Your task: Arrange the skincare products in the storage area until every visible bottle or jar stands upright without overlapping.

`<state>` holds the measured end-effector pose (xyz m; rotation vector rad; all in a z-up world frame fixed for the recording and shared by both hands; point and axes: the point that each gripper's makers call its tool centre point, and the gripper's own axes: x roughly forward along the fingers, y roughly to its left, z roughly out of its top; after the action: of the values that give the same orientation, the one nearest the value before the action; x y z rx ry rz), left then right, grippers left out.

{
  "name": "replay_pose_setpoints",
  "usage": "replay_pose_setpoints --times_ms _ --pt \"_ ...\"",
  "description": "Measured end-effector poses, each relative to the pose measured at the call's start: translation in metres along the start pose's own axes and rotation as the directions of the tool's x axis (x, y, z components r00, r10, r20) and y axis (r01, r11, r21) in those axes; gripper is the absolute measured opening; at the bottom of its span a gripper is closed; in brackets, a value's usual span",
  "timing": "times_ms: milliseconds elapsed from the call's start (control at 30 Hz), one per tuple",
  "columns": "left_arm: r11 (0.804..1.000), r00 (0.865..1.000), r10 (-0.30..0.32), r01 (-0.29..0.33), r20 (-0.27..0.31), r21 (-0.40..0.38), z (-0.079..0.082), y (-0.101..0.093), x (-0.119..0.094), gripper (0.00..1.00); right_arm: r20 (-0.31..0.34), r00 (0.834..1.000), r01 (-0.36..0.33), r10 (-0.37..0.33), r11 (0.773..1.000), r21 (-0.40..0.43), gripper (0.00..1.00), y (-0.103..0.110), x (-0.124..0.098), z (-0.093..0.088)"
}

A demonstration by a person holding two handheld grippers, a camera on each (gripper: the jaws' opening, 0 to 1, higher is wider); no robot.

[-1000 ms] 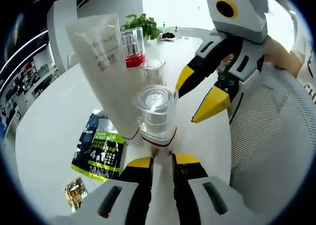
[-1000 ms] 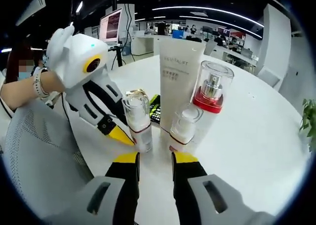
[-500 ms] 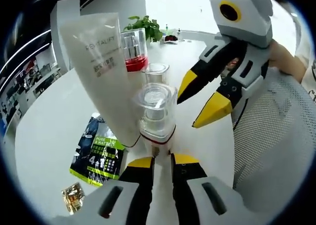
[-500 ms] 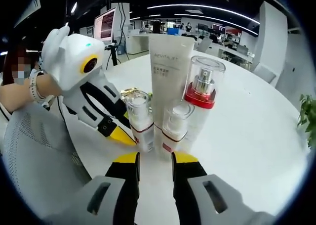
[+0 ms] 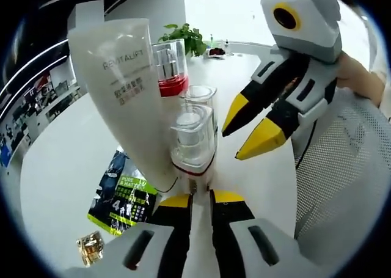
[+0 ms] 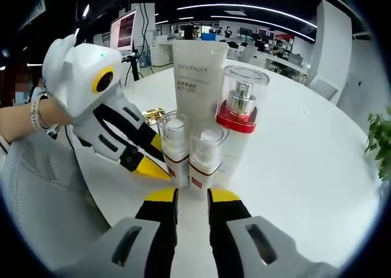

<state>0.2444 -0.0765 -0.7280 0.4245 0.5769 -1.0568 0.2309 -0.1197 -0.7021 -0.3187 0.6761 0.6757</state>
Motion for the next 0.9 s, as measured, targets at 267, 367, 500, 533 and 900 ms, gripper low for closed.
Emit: replay_pose_setpoints --times_ms 267,367,500,533,900 --pt "1.000 1.000 0.018 -0.018 0.010 0.002 0.002 0.001 0.002 0.06 0.002 1.000 0.014 -0.014 1.000 0.001 0.15 -0.004 0.004 0.002" --pt "1.000 1.000 0.019 -0.020 0.011 0.002 0.003 0.000 0.003 0.06 -0.001 1.000 0.025 -0.025 1.000 -0.012 0.13 -0.005 0.004 0.002" --pt "1.000 0.999 0.029 -0.029 0.014 -0.010 0.003 0.002 0.003 0.06 -0.011 0.999 0.037 -0.038 0.999 -0.023 0.11 -0.009 0.007 0.001" --pt "0.999 0.999 0.031 -0.031 0.014 -0.008 0.003 0.002 0.003 0.06 -0.008 0.999 0.043 -0.043 0.999 -0.028 0.10 -0.010 0.008 0.001" --pt "0.999 0.999 0.035 -0.034 0.023 -0.006 0.006 0.003 0.003 0.06 -0.009 0.998 0.066 -0.067 0.997 -0.045 0.08 -0.016 0.010 0.001"
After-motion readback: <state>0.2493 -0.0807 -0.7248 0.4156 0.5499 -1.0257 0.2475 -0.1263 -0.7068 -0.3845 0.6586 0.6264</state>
